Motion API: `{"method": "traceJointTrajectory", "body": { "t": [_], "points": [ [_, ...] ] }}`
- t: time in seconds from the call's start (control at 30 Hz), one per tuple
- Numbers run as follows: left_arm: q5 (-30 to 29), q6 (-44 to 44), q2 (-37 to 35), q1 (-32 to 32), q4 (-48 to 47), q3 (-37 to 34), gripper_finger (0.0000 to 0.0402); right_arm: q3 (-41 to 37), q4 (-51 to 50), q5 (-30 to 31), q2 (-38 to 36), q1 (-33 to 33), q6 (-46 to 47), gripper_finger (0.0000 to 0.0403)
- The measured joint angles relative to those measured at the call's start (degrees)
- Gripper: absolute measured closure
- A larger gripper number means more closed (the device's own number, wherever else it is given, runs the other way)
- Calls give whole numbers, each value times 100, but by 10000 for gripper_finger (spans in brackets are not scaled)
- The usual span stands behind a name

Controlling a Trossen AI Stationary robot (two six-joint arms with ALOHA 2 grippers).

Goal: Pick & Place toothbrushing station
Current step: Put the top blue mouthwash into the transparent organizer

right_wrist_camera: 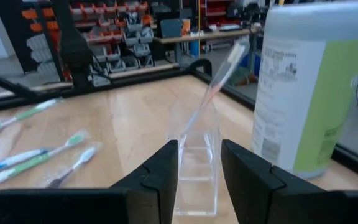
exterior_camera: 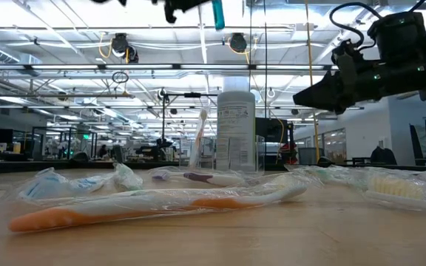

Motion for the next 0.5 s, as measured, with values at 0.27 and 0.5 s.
{"method": "traceJointTrajectory", "body": {
  "t": [0.27,0.5],
  "points": [
    [-465,-529,1384,-111,3580,-1617,314,0,251,-13,-1,-26,70,289],
    [-1459,-414,2398,-453,3779,-1985,314,0,251,-10,-2,-26,10,289]
  ]
}}
